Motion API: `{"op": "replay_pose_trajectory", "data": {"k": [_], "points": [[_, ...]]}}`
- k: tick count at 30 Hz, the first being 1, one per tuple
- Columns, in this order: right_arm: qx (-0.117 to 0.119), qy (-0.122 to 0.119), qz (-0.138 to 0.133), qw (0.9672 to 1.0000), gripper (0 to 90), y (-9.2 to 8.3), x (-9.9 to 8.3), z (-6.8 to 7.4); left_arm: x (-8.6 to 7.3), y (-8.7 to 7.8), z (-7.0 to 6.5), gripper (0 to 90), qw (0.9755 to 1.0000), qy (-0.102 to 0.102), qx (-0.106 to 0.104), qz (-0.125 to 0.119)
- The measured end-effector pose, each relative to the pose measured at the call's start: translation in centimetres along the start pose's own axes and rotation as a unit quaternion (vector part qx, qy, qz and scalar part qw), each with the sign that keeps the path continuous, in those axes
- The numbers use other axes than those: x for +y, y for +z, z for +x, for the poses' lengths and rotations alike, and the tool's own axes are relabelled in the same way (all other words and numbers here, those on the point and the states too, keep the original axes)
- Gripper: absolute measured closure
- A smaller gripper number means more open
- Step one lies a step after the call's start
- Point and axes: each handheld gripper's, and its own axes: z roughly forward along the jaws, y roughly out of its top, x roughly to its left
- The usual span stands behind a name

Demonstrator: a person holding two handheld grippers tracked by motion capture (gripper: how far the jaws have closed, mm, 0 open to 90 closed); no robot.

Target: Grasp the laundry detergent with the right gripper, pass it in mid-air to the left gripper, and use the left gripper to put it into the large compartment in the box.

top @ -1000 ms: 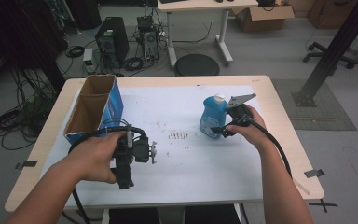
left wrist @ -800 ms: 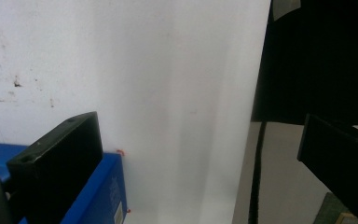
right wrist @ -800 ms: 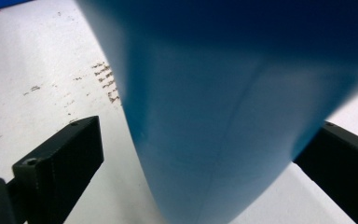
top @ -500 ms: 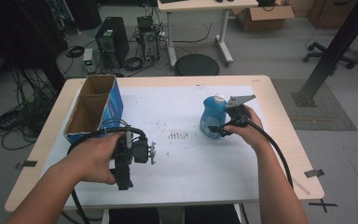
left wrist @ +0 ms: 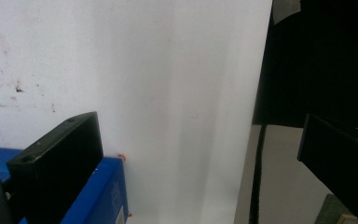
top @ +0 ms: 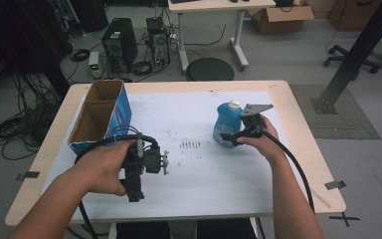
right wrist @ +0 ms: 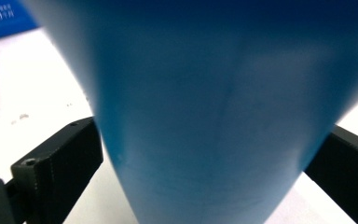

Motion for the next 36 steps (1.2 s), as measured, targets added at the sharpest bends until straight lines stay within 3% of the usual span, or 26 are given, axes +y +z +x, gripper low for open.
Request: {"op": "replay_pose_trajectory", "data": {"k": [3,36], "points": [[0.000,0.012,-0.010,0.9999,3.2,0.20,-0.20,0.01,-0.05,0.07,0.01,0.5,1.0000,0.000,0.001,-0.002],[-0.005,0.015,-0.021,0.9997,20.5,0.18,-0.51,0.10,-0.33,0.22,-0.02,0.7,1.0000,-0.002,0.001,0.000]]}}
